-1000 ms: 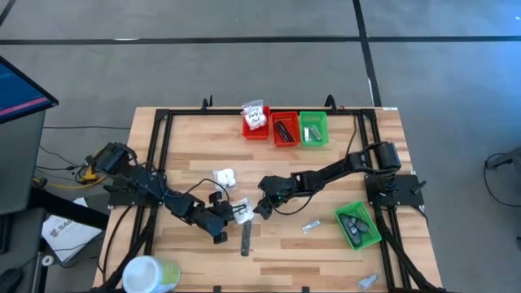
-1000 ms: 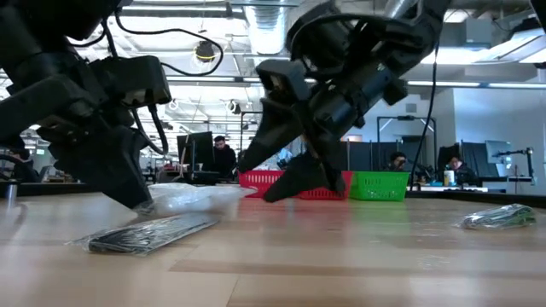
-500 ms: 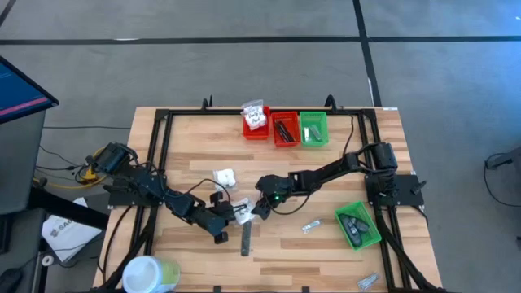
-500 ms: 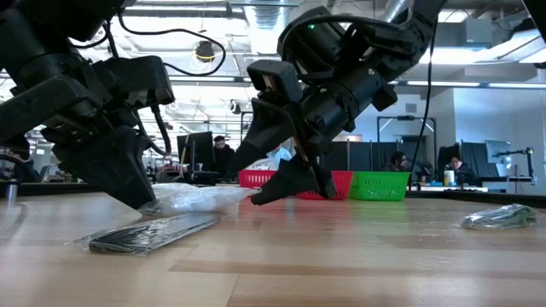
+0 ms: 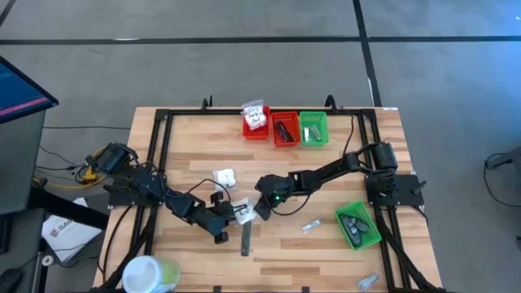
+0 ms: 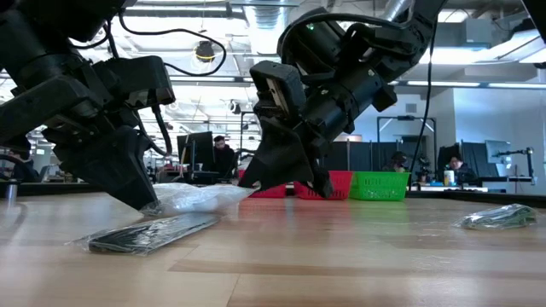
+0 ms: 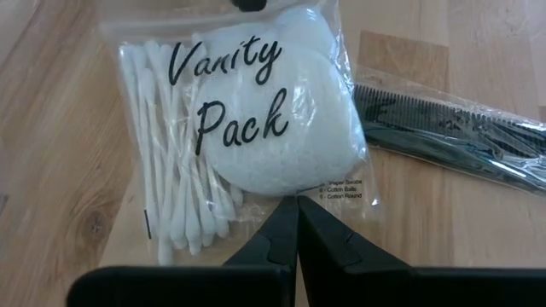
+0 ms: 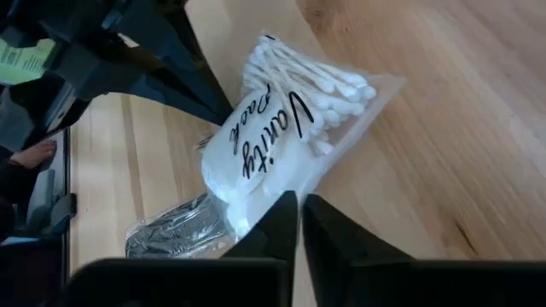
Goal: Pick & Place Travel size toiletries
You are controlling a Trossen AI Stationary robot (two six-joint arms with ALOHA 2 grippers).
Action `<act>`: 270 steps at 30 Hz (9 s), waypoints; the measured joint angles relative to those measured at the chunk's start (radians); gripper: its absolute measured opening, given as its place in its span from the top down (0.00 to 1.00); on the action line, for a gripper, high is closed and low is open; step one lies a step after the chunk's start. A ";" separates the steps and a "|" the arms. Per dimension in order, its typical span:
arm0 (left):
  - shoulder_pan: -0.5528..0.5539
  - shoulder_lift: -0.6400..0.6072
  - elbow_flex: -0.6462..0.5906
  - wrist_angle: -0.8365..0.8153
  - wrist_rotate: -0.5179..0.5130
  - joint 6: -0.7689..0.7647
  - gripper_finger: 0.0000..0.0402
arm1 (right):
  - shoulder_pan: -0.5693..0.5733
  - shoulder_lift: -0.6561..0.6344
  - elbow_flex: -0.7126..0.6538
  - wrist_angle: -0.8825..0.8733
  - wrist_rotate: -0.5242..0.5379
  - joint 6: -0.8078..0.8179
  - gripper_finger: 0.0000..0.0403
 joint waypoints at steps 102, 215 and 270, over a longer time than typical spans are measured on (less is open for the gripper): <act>0.397 -0.218 0.106 0.271 0.650 0.679 0.43 | 0.103 -0.253 0.344 -0.742 -0.096 -0.558 1.00; 1.368 0.221 0.295 0.647 1.014 0.274 0.99 | 0.107 -0.753 -0.116 -0.056 0.039 -0.662 0.72; 1.242 0.024 0.359 0.149 0.681 0.522 0.67 | 0.122 -0.752 -0.116 -0.065 0.028 -0.655 0.72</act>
